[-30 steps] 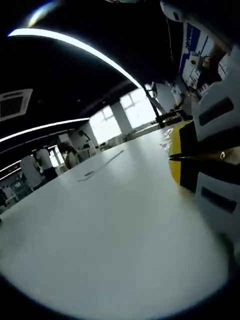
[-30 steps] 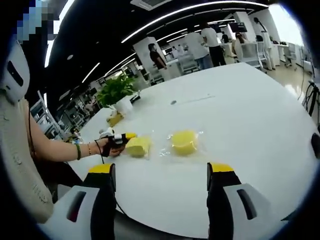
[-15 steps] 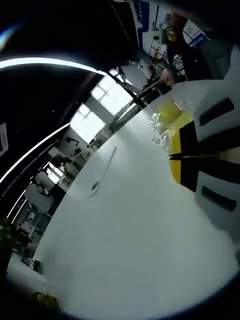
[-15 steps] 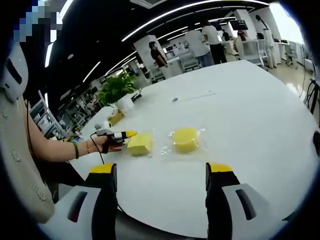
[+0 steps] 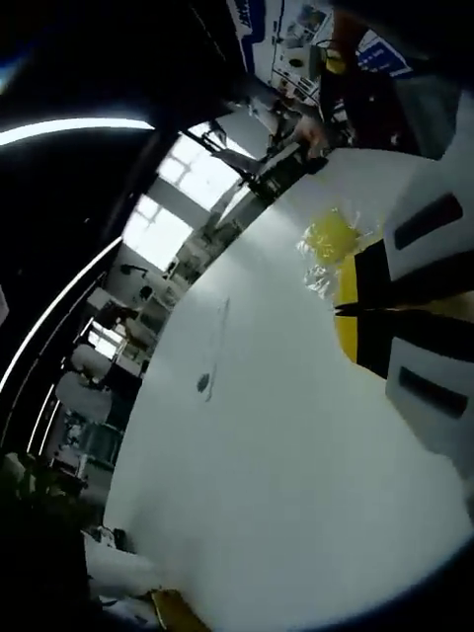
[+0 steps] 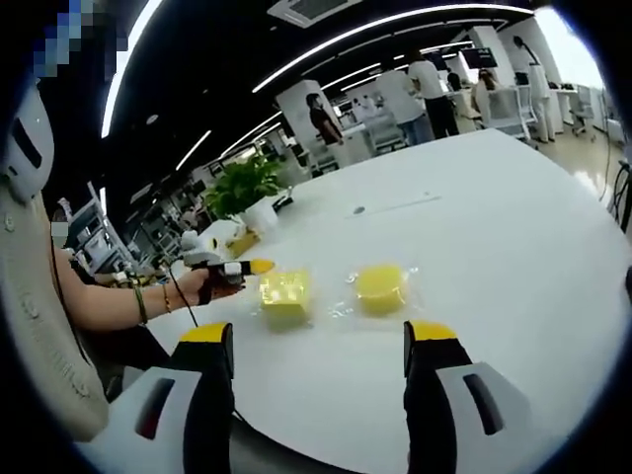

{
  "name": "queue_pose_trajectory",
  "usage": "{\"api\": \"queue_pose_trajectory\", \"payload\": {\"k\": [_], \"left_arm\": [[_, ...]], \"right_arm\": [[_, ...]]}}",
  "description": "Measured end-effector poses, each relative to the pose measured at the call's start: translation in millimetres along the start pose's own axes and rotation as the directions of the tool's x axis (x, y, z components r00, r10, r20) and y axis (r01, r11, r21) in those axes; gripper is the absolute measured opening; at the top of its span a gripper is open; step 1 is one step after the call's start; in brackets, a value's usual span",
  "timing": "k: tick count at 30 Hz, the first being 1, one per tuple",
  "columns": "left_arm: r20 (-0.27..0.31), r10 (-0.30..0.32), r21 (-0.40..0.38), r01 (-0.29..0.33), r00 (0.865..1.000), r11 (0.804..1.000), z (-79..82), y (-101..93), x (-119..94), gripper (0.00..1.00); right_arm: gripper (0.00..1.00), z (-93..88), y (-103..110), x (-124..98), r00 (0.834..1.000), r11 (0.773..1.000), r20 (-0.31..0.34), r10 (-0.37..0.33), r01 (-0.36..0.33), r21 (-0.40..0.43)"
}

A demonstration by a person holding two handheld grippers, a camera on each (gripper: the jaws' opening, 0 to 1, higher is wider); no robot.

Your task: Compare the silicone blocks by pressing each to a similar depth, holding the contact briefly, and releasing to observe deformation and rebound differences across the visible hardness samples.

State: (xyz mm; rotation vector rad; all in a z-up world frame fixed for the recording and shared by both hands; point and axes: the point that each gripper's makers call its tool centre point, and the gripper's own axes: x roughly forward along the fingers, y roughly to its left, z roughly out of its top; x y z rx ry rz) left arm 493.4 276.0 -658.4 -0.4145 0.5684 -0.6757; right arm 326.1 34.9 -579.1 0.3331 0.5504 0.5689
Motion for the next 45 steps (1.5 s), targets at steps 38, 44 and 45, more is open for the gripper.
{"api": "queue_pose_trajectory", "payload": {"k": [38, 44, 45], "left_arm": [[0.025, -0.08, 0.377, 0.064, 0.997, 0.924, 42.7, -176.6, -76.2, 0.0], [0.029, -0.112, 0.441, 0.088, 0.993, 0.893, 53.3, -202.6, -86.5, 0.0], [0.028, -0.12, 0.446, 0.095, 0.992, 0.89, 54.8, -205.8, -87.5, 0.0]], "right_arm": [[0.71, 39.5, 51.5, -53.2, 0.975, 0.946, 0.111, 0.192, -0.154, -0.286], [0.73, 53.7, 58.7, -54.0, 0.969, 0.909, 0.08, 0.234, -0.189, -0.371], [0.74, 54.9, 59.8, -54.0, 0.968, 0.902, 0.072, 0.24, -0.195, -0.385]]}}
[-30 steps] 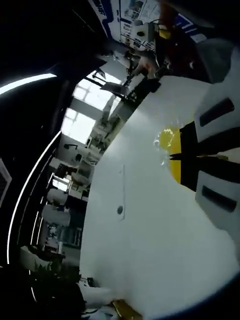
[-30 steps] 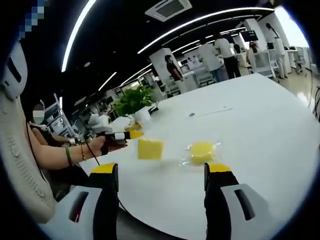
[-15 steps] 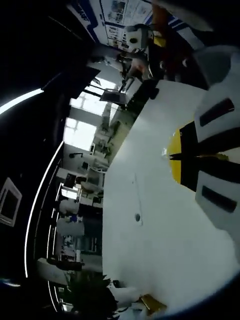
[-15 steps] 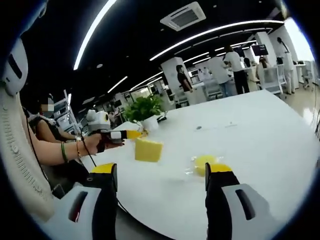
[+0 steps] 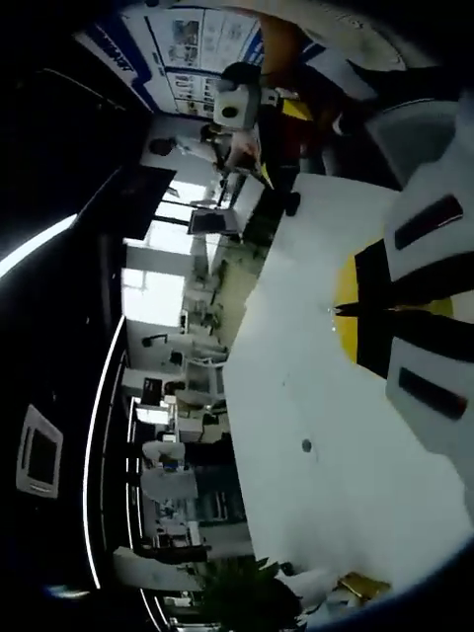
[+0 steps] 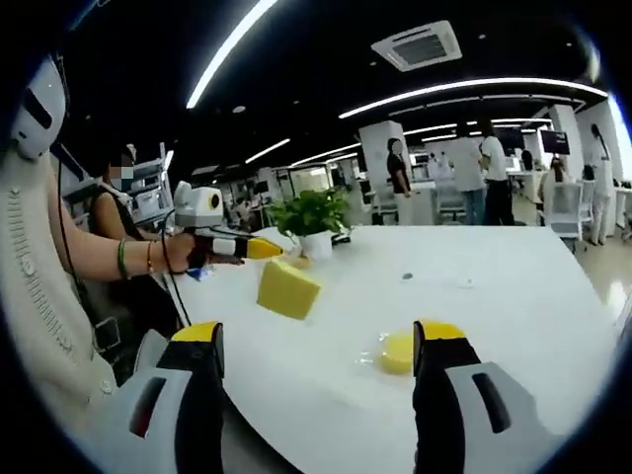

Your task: Compare the silicone blocks by pressing each to a similar depth, holding the contact briefly, and releasing to observe deformation and rebound differences across the visible hardness samples.

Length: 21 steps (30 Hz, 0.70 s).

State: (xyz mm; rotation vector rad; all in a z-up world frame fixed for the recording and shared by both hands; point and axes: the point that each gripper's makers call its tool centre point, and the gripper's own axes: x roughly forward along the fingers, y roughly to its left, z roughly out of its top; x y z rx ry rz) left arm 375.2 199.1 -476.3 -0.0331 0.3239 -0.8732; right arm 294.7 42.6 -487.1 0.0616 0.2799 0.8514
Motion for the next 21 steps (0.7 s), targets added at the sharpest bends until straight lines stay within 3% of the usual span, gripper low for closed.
{"api": "queue_pose_trajectory", "payload": {"k": [10, 21], "left_arm": [[-0.046, -0.091, 0.076, 0.094, 0.995, 0.993, 14.8, -26.9, 0.0, 0.0], [-0.082, -0.121, 0.131, 0.131, 0.989, 0.983, 25.2, -36.6, 3.2, 0.0]], "right_arm": [[0.76, 17.8, 5.9, 13.8, 0.993, 0.988, -0.049, 0.11, -0.115, -0.103], [0.76, 39.0, 2.1, 37.0, 0.981, 0.96, -0.09, 0.174, -0.189, -0.208]]}}
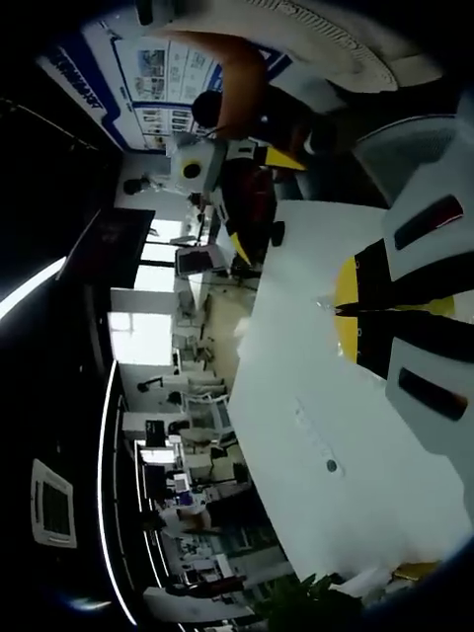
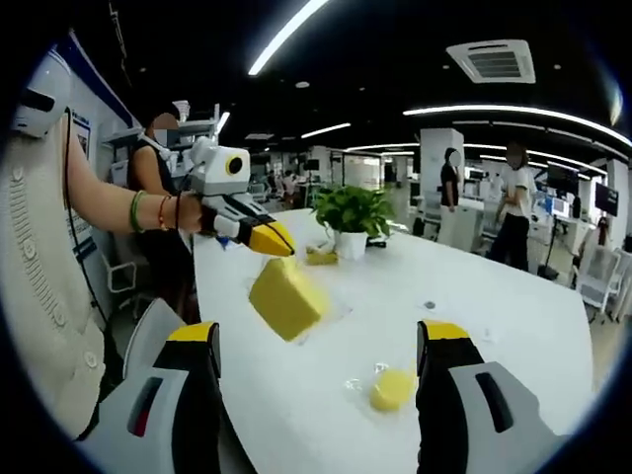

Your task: Compare the silicone blocks by pressing each to a similar depth, holding the contact briefly, and releasing to observe deformation and rebound differences across the visible hardness samples.

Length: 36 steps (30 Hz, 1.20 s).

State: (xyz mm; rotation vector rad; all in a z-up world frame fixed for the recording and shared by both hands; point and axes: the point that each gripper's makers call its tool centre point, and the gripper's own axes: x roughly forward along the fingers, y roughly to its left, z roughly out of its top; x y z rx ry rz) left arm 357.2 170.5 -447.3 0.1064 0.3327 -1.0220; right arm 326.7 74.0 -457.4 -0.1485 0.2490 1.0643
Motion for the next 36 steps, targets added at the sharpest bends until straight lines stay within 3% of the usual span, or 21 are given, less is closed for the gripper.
{"api": "queue_pose_trajectory", "payload": {"k": [8, 16, 23, 31, 36], "left_arm": [[-0.016, -0.03, 0.043, 0.031, 0.999, 0.999, 11.0, -3.3, 6.0, 0.0], [-0.022, -0.063, 0.051, 0.064, 0.998, 0.997, 17.4, -4.0, 18.0, 0.0], [-0.03, -0.099, 0.056, 0.1, 0.995, 0.993, 20.1, -6.2, 24.9, 0.0], [-0.038, -0.147, 0.064, 0.149, 0.988, 0.987, 20.8, -13.9, 27.8, 0.0], [-0.036, -0.168, 0.074, 0.17, 0.985, 0.983, 23.7, -18.6, 28.1, 0.0]], "right_arm": [[0.77, 6.3, -3.8, 27.2, 0.994, 0.992, -0.059, 0.092, -0.096, -0.08], [0.75, 6.4, -1.4, 64.5, 0.976, 0.971, -0.117, 0.186, -0.201, -0.131], [0.73, -6.8, -0.3, 87.6, 0.947, 0.95, -0.201, 0.25, -0.28, -0.139], [0.63, -10.9, 6.2, 105.8, 0.919, 0.919, -0.229, 0.321, -0.361, -0.162], [0.6, -17.4, 17.2, 113.0, 0.892, 0.895, -0.266, 0.365, -0.415, -0.163]]}}
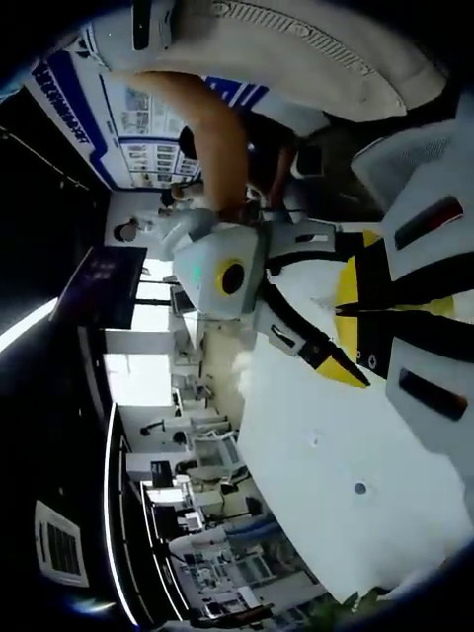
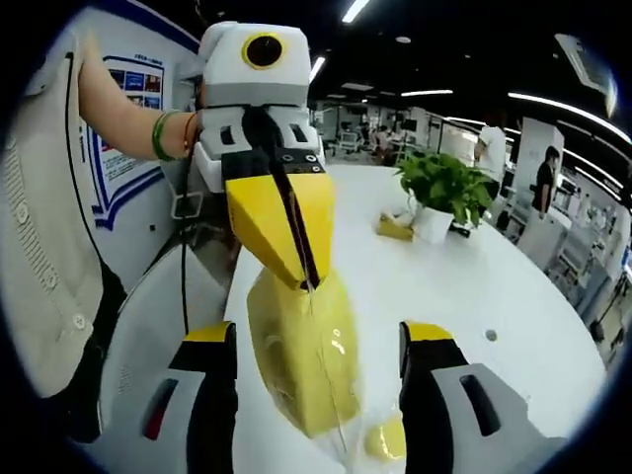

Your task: Compare the silicone blocks by pressing each to a similar depth, holding the contact briefly, and releasing to observe deformation and rebound differences across the visible hardness samples.

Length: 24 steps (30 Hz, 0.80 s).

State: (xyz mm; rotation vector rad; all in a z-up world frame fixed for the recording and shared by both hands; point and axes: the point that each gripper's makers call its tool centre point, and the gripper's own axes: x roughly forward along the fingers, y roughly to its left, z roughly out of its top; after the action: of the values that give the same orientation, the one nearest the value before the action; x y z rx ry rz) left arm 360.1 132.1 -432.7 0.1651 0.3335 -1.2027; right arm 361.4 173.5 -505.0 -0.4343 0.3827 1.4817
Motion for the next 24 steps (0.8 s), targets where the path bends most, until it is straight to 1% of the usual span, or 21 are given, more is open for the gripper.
{"api": "queue_pose_trajectory", "payload": {"k": [5, 7, 8, 10, 11, 14, 19, 22, 24], "left_arm": [[0.002, -0.014, 0.011, 0.014, 1.0, 1.0, 1.8, -2.9, -0.3, 0.0], [0.022, -0.042, 0.021, 0.042, 0.999, 0.999, 5.3, -8.4, -1.6, 0.0], [0.036, -0.067, 0.011, 0.067, 0.997, 0.998, 7.5, -12.8, -2.5, 0.0], [0.048, -0.083, 0.021, 0.082, 0.995, 0.996, 9.7, -16.5, -4.2, 0.0], [0.048, -0.084, 0.024, 0.083, 0.995, 0.996, 9.7, -16.9, -4.4, 0.0], [0.046, -0.084, 0.033, 0.082, 0.995, 0.996, 10.4, -18.5, -4.8, 0.0], [0.041, -0.082, 0.049, 0.08, 0.996, 0.996, 12.3, -22.7, -5.9, 0.0], [0.038, -0.083, 0.061, 0.081, 0.996, 0.995, 12.6, -25.5, -7.3, 0.0], [0.037, -0.084, 0.065, 0.081, 0.996, 0.995, 13.2, -27.8, -8.1, 0.0]], "right_arm": [[0.52, -1.2, 5.3, 5.3, 0.999, 0.999, -0.017, 0.03, -0.031, -0.018], [0.48, -0.9, 6.7, 5.8, 0.999, 0.999, -0.015, 0.04, -0.04, -0.018], [0.46, -0.9, 7.4, 6.3, 0.999, 0.999, -0.016, 0.045, -0.045, -0.017], [0.41, -1.7, 10.0, 6.6, 0.998, 0.998, -0.026, 0.055, -0.055, -0.025], [0.4, -0.6, 11.7, 6.5, 0.998, 0.997, -0.024, 0.057, -0.058, -0.042], [0.38, 0.5, 13.0, 5.8, 0.998, 0.997, -0.023, 0.055, -0.056, -0.05], [0.36, 3.8, 15.1, 4.1, 0.999, 0.995, -0.023, 0.043, -0.045, -0.089], [0.32, 6.3, 13.5, 2.6, 1.0, 0.992, -0.016, 0.023, -0.025, -0.123], [0.29, 7.8, 14.5, 2.0, 1.0, 0.991, -0.017, 0.02, -0.022, -0.13]]}}
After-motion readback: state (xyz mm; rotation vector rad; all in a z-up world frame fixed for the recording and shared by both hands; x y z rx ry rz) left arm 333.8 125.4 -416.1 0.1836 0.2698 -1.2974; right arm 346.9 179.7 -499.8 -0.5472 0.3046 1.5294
